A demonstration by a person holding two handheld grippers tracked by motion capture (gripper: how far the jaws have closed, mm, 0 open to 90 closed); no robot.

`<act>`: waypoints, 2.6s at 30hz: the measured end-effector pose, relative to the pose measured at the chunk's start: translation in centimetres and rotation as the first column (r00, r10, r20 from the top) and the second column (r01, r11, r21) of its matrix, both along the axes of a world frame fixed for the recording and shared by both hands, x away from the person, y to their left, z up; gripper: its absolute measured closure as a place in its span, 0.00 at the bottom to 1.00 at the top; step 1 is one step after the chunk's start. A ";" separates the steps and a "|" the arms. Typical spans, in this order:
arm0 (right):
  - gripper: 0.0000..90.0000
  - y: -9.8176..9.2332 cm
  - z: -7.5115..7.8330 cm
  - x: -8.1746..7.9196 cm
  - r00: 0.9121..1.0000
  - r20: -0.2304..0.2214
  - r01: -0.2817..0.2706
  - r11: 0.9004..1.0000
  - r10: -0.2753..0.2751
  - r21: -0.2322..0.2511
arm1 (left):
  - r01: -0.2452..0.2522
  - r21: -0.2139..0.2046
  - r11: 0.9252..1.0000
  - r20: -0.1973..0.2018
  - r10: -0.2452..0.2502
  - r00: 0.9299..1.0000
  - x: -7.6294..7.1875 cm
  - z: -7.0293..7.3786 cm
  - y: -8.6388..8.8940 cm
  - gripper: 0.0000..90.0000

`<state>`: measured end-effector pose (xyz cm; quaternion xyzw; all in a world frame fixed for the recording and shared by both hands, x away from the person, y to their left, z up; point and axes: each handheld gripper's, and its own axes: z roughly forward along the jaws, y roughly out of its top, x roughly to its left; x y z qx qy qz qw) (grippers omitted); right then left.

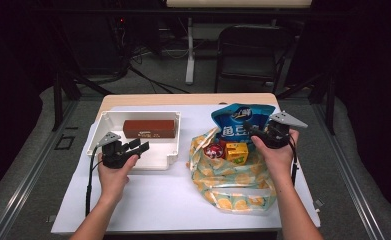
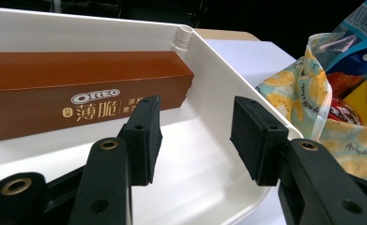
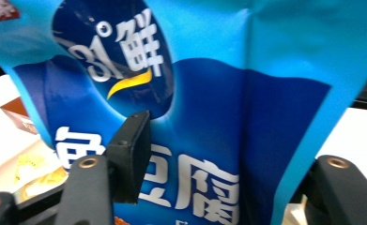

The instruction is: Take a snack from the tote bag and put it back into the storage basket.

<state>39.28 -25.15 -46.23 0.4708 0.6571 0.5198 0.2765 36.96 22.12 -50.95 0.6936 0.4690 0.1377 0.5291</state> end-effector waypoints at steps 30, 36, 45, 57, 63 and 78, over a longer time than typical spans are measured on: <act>1.00 1.2 4.7 -2.1 0.994 0.106 -0.009 1.000 0.008 0.012 | 0.006 0.010 1.000 0.002 -0.006 1.000 0.0 -0.1 -0.4 0.59; 1.00 1.8 6.3 -2.4 0.990 0.136 -0.023 1.000 0.021 0.019 | 0.010 -0.002 1.000 0.019 -0.010 1.000 0.0 0.4 -0.5 0.59; 1.00 3.3 8.1 -2.2 0.986 0.160 -0.049 0.998 0.041 0.048 | 0.020 -0.024 1.000 0.054 -0.018 0.998 -0.4 1.7 -0.6 0.59; 1.00 6.5 8.7 -2.5 0.981 0.164 -0.113 0.992 0.102 0.063 | 0.047 -0.040 0.998 0.089 -0.043 0.995 -0.7 3.0 -1.5 0.59; 1.00 7.5 8.7 -2.6 0.978 0.168 -0.139 0.988 0.125 0.074 | 0.062 -0.039 0.997 0.106 -0.058 0.993 -0.8 3.8 -2.1 0.59; 1.00 8.6 8.6 -3.1 0.974 0.164 -0.174 0.981 0.158 0.086 | 0.125 -0.040 0.991 0.167 -0.117 0.979 -0.2 6.7 -5.1 0.57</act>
